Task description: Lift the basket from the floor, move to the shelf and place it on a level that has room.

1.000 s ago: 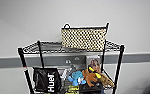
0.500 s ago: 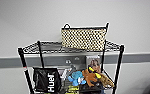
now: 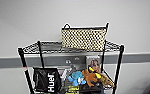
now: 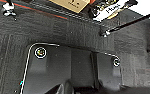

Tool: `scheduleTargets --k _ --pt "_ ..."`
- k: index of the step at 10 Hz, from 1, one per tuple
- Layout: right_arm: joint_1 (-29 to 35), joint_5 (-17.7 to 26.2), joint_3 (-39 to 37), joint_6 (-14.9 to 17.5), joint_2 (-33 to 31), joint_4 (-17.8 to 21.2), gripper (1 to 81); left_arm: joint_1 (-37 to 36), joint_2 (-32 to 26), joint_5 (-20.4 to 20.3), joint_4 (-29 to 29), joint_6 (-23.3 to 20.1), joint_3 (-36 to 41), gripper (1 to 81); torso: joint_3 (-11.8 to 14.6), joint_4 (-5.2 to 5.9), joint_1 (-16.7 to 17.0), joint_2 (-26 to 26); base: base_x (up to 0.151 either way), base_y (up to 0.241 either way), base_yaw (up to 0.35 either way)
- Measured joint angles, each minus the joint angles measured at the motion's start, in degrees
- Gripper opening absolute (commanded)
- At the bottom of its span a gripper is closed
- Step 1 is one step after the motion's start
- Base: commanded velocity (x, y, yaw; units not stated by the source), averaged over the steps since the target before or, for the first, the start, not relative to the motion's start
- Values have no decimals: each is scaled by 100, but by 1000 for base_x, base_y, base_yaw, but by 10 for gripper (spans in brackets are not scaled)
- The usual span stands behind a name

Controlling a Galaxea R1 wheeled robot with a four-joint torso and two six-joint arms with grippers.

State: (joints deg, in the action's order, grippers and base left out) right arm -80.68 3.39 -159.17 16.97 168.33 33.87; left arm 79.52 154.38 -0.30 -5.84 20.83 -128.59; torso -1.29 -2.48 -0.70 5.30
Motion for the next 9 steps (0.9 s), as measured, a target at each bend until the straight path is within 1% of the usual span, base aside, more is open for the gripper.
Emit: scheduleTargets --k 2,4,6,9 --pt "-286 -495 -76 48 308 0 811 50 251 12 -83 0 -523 811 0 0 0 0 0 0 0" --pt "-553 -677 -100 59 411 0 811 88 627 -5 -199 0 -1085 811 2 0 2 2 0 0 0" --pt "-581 -962 -168 63 466 0 811 229 1006 -7 -313 0 -1554 811 2 0 4 2 0 0 0" --pt "-725 -1003 -169 66 701 -88 811 304 1406 -16 -378 0 -2224 811 4 0 4 4 0 0 0"
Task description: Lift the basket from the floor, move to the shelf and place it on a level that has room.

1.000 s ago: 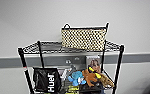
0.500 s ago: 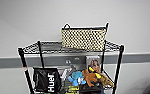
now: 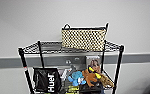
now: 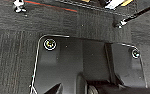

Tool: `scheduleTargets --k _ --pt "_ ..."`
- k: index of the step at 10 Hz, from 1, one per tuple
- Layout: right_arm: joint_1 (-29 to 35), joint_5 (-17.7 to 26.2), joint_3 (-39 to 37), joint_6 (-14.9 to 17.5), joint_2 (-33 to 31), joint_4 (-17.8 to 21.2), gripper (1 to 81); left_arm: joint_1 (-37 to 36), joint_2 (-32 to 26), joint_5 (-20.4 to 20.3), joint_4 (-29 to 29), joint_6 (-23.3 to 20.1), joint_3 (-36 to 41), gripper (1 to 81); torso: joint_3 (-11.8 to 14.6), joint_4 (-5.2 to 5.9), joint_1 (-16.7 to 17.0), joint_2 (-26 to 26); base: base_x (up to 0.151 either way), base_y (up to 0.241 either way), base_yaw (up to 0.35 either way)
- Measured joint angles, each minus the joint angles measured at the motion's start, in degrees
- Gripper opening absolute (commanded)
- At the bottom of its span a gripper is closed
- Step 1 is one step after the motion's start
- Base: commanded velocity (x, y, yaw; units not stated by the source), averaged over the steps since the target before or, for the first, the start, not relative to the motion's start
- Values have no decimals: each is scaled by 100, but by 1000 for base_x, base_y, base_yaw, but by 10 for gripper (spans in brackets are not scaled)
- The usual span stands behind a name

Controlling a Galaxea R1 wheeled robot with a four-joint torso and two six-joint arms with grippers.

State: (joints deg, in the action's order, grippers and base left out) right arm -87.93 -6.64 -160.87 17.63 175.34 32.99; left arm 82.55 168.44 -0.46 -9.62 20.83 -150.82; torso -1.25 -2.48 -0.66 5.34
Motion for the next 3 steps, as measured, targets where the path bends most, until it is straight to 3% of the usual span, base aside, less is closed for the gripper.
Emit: scheduleTargets --k 3 --pt "-105 -118 -2 15 13 -49 811 82 369 5 -7 2 -649 811 0 0 2 2 0 0 0"
